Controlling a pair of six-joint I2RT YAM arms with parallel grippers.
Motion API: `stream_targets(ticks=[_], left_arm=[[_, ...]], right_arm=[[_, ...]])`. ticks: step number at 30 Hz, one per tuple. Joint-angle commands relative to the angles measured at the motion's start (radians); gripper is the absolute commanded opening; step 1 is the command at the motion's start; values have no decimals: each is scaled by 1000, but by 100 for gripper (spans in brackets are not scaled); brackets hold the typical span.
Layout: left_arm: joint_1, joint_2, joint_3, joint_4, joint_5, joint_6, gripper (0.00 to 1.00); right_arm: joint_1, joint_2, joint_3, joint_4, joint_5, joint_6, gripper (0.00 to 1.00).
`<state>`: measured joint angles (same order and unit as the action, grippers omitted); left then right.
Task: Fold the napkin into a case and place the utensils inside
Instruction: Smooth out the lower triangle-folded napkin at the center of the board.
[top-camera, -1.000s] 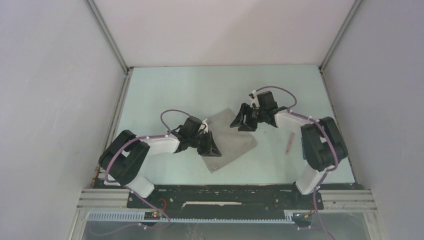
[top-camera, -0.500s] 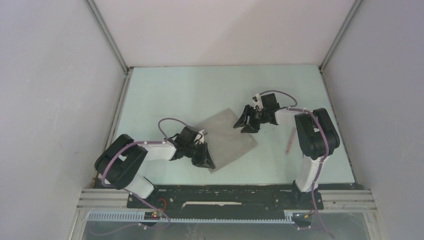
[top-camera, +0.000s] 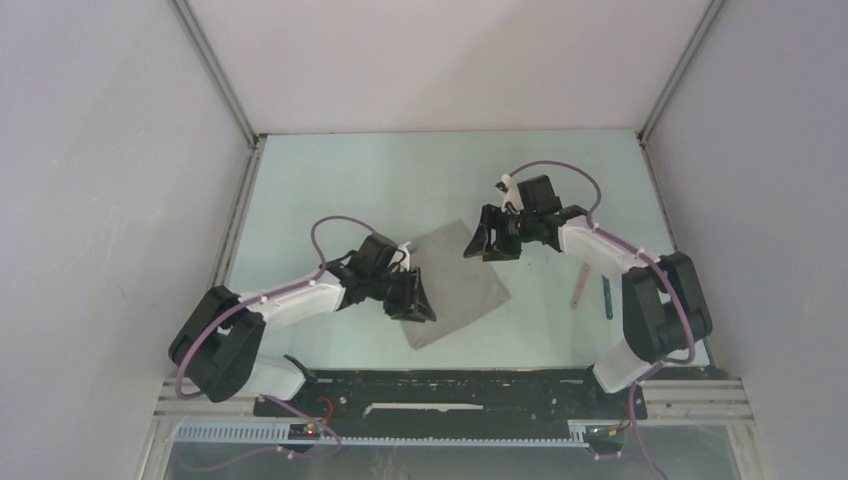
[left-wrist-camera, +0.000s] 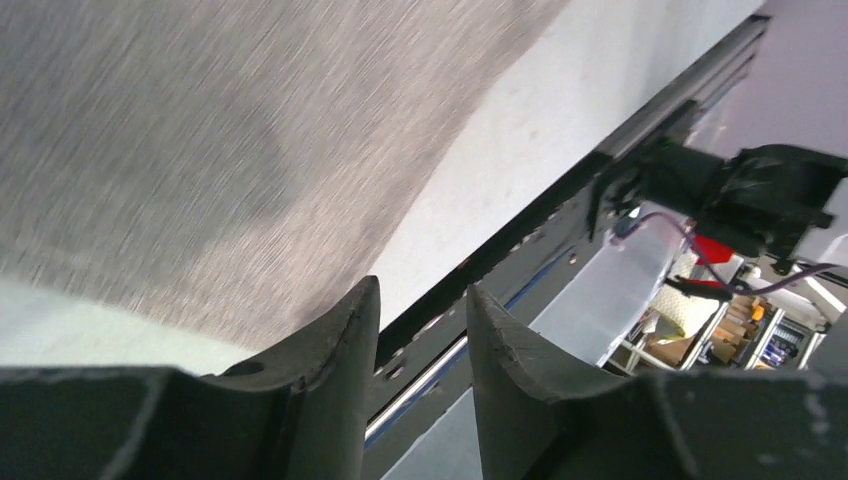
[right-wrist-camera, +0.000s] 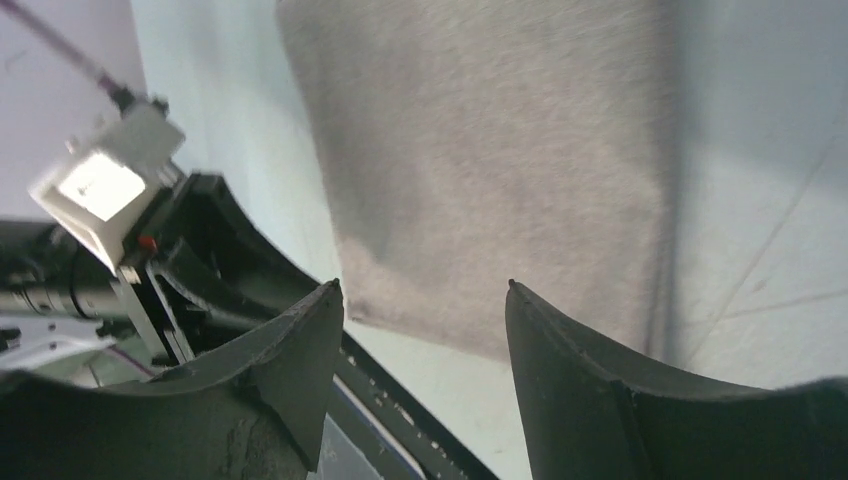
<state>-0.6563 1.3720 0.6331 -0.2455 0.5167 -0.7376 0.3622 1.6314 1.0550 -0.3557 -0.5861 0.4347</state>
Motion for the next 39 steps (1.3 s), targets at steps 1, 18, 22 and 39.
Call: stream_targets(ticks=[1,18,22,39], left_arm=[[-7,54,79,57,47,-28,42],[-7,144,-49,219,5,-52,42],[14,10,8,107,12,-27,50],[762,-414,55,-283,60,193,86]], right_arm=[[35,-54,-102,-40,-37,-10,68],[-106,-61,-296,49,-16,-38,66],[-10,-201,-238,-93,158,-46,67],[829,115,276,-274,781,90,56]])
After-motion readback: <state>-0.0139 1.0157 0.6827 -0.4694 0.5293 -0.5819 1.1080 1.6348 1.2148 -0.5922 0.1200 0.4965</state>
